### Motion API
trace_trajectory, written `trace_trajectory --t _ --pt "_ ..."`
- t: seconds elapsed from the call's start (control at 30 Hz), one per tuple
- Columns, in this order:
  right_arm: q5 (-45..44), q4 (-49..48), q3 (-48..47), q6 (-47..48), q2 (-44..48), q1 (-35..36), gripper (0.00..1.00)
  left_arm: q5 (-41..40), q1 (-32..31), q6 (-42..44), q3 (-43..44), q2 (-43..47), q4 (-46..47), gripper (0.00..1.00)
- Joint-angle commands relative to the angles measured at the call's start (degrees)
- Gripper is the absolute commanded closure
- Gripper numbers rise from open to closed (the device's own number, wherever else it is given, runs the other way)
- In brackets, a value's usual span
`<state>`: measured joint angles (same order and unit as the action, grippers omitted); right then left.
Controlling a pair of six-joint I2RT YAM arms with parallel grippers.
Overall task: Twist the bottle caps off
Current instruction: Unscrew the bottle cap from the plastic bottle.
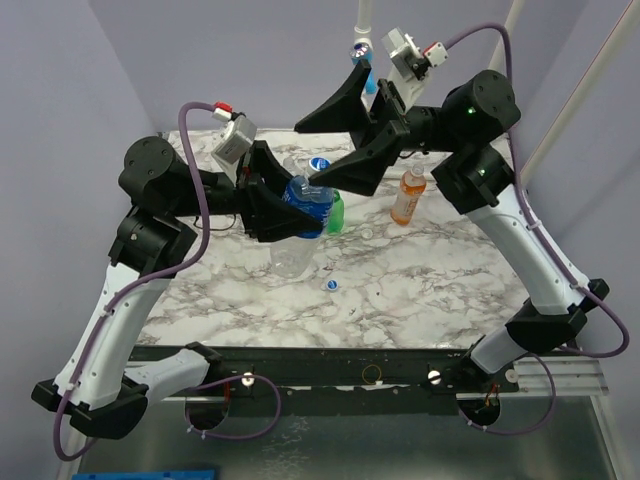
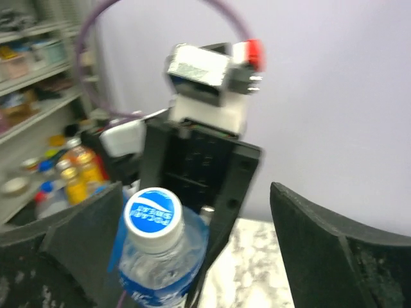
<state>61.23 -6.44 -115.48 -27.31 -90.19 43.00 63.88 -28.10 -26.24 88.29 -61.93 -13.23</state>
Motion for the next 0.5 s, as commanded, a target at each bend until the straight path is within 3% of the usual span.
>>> trace_trajectory --t 0.0,0.13,0.27,0.4,0.47 --pt "-20.5 14.5 -3.9 9.4 2.4 -0.5 0.00 -13.8 0.2 12.1 -1.8 2.7 -1.7 1.00" --pt "-27.6 21.0 -8.0 9.9 -0.1 0.4 0.00 -26.7 0.1 21.8 -5.0 3.8 -2.6 1.00" --pt "-40.8 29.6 -13.5 14.6 -3.3 4.4 0.00 -37.0 0.1 27.7 -5.9 3.3 -2.4 1.00" --pt "-51.7 32.2 -15.2 17.9 -5.5 8.2 0.01 -46.2 -0.2 30.2 -5.5 1.9 -2.5 1.00" --pt "-56.1 32.9 -15.9 18.3 -6.6 9.1 0.07 -48.6 -0.4 31.0 -5.4 1.4 -2.4 1.00"
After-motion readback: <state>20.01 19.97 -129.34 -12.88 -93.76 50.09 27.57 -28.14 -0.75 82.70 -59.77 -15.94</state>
